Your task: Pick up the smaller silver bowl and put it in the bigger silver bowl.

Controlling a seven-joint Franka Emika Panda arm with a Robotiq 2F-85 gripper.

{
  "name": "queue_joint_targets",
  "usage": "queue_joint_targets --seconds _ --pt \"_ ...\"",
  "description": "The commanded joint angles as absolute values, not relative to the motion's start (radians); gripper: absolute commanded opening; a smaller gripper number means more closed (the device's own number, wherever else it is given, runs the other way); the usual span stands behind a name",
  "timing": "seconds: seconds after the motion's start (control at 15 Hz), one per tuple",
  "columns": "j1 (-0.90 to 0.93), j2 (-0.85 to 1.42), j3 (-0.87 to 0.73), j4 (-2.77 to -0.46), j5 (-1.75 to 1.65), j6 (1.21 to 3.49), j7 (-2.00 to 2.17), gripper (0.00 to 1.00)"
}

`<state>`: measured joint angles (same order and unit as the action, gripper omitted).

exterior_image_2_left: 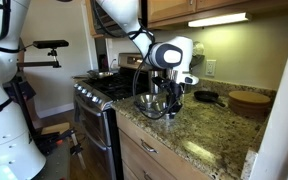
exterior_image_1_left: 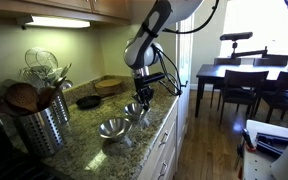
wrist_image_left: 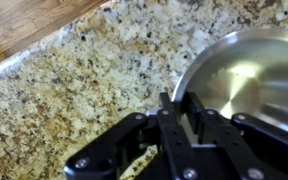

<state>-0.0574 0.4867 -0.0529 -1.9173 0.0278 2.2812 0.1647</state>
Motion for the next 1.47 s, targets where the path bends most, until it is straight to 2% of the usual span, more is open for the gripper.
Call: queue_joint_targets --seconds 0.0,1.4 --pt "-0.061 0.49 -0.058 -1.904 0.046 2.289 0.152 0.1" --pt "-0.11 0.442 -0.026 -1.903 0.197 2.278 0.008 0.08"
